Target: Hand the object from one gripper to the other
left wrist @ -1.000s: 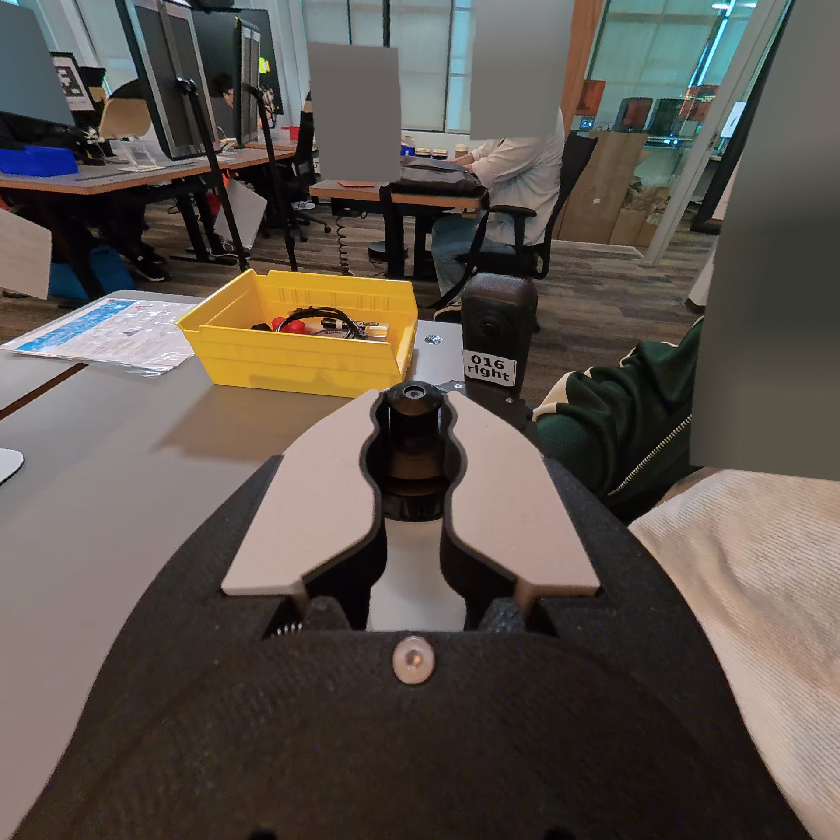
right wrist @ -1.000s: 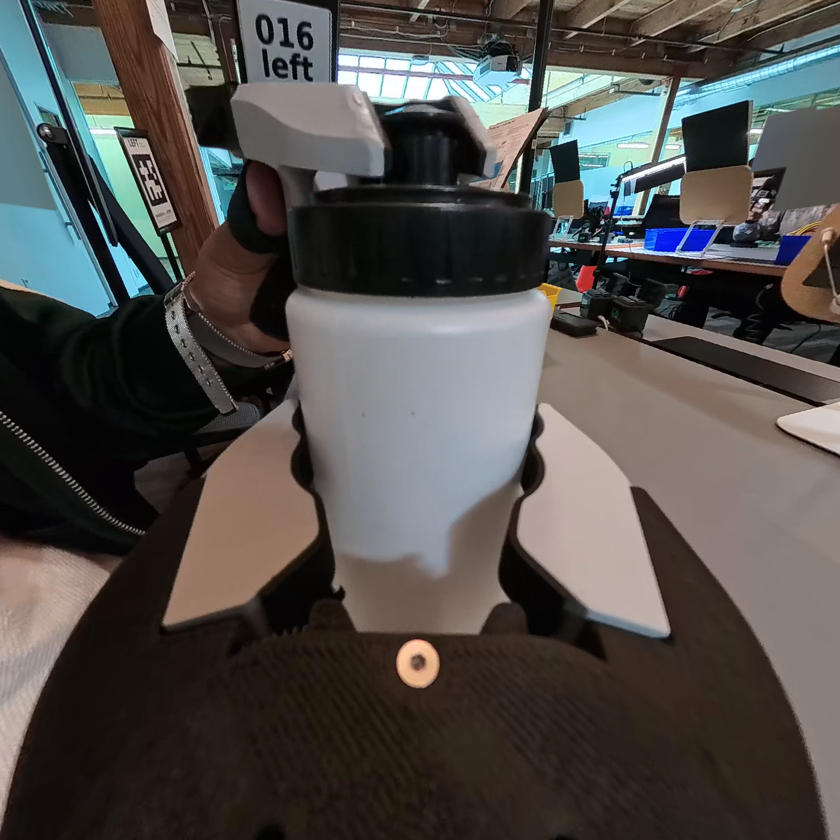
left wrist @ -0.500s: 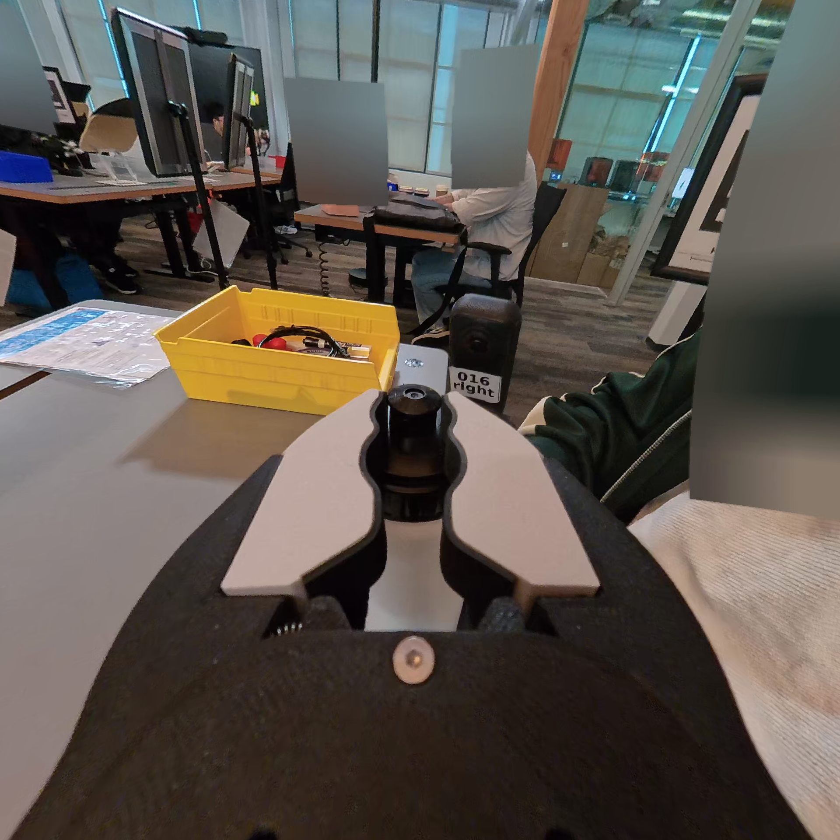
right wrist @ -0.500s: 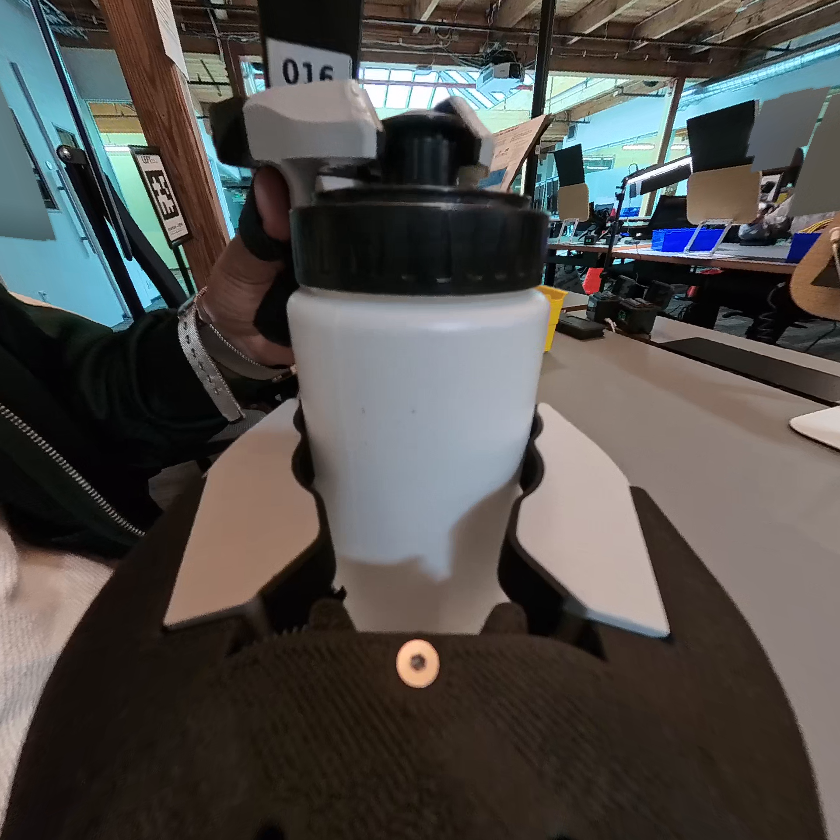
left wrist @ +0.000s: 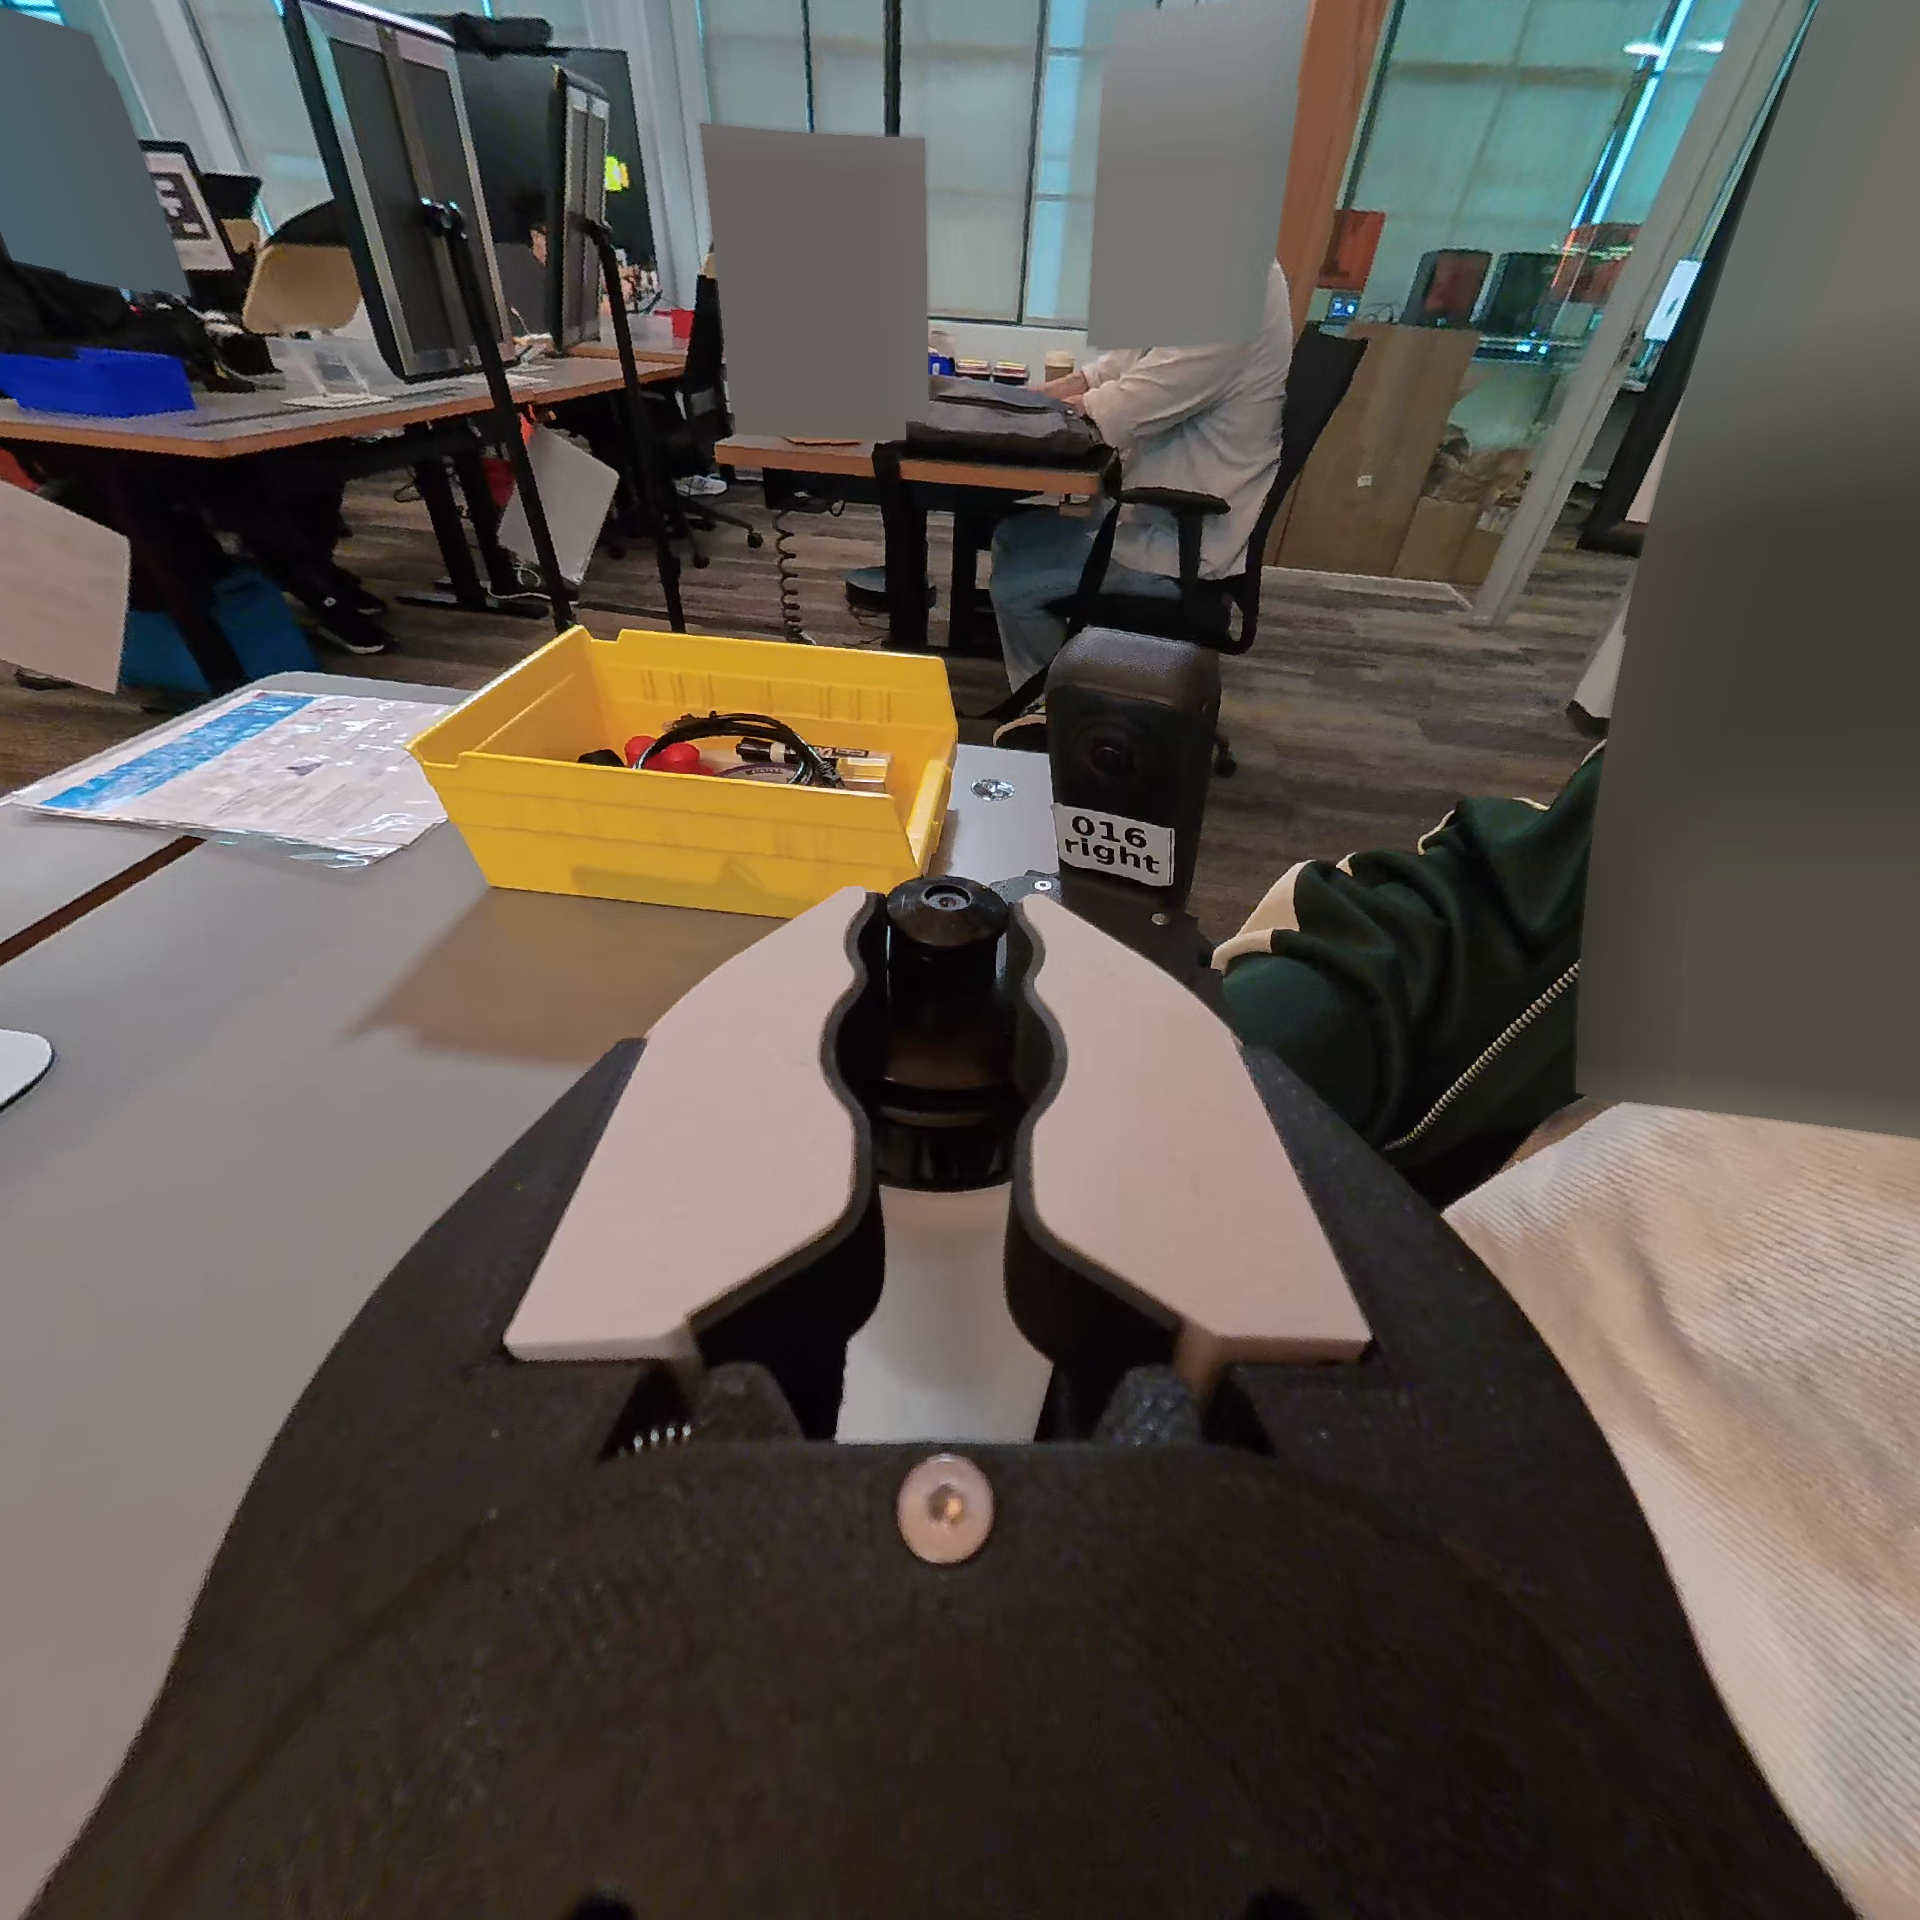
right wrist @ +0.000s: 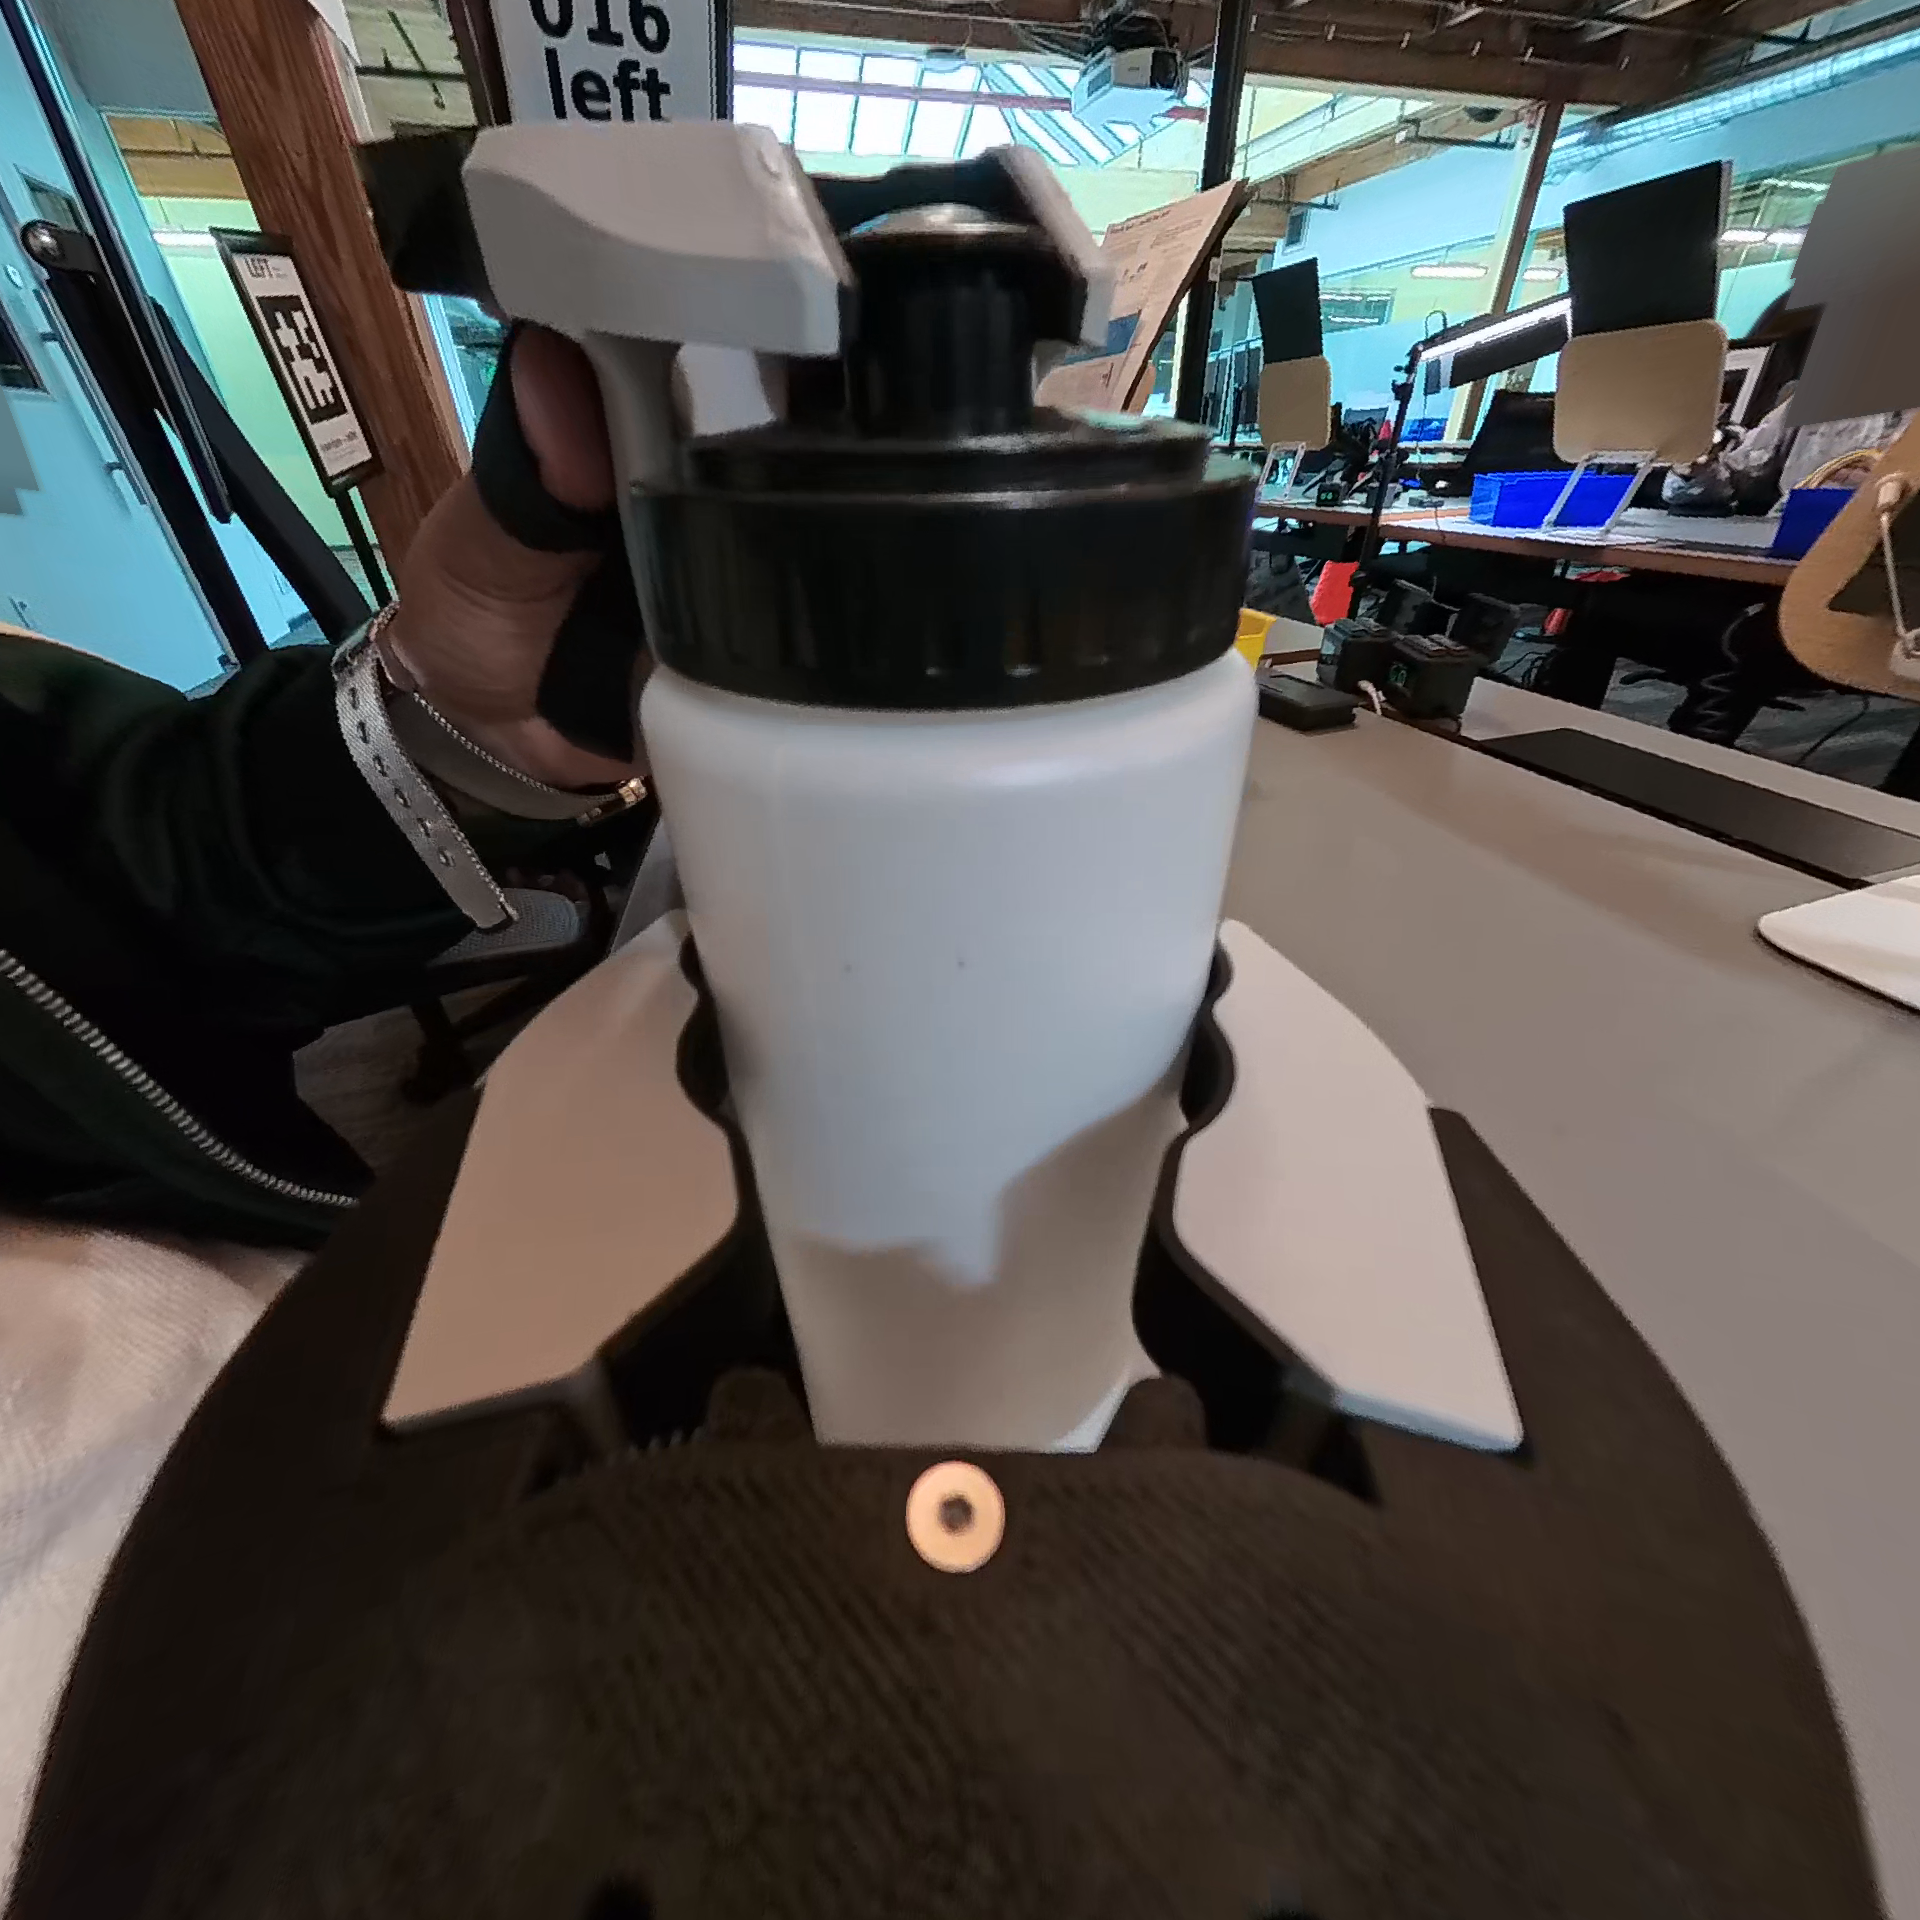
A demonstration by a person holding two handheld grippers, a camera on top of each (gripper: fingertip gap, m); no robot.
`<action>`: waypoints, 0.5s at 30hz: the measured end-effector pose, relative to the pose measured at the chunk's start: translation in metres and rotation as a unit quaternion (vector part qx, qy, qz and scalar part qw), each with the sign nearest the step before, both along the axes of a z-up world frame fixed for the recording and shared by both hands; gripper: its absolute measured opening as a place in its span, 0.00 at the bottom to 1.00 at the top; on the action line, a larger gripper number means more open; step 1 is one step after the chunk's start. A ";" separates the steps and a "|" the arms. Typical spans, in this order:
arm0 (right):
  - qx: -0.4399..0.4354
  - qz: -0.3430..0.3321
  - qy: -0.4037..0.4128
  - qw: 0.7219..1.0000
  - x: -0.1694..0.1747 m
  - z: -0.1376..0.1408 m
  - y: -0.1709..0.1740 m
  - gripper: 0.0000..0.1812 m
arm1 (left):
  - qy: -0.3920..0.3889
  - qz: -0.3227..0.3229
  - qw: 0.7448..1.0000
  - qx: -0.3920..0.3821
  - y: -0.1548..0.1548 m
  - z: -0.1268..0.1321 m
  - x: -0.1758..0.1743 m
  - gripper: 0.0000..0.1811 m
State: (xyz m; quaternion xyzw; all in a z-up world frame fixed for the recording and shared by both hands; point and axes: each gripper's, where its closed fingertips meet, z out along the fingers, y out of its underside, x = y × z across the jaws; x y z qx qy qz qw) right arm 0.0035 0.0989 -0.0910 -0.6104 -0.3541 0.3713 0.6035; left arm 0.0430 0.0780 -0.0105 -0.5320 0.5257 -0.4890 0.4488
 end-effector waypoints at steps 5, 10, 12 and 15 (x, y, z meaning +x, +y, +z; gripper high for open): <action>0.002 0.001 0.004 1.000 0.000 0.005 -0.003 0.49 | -0.020 -0.012 1.000 -0.002 -0.004 0.006 -0.001 0.13; -0.001 -0.006 0.026 1.000 0.008 0.013 0.000 0.49 | -0.042 -0.005 0.999 -0.007 0.000 0.014 -0.004 0.25; -0.002 -0.014 0.028 1.000 0.014 0.014 0.004 0.49 | -0.049 -0.001 0.999 -0.007 0.004 0.016 -0.006 0.28; 0.000 -0.029 0.023 0.999 0.024 0.015 0.011 0.49 | -0.056 0.003 0.998 -0.012 0.010 0.017 -0.009 0.30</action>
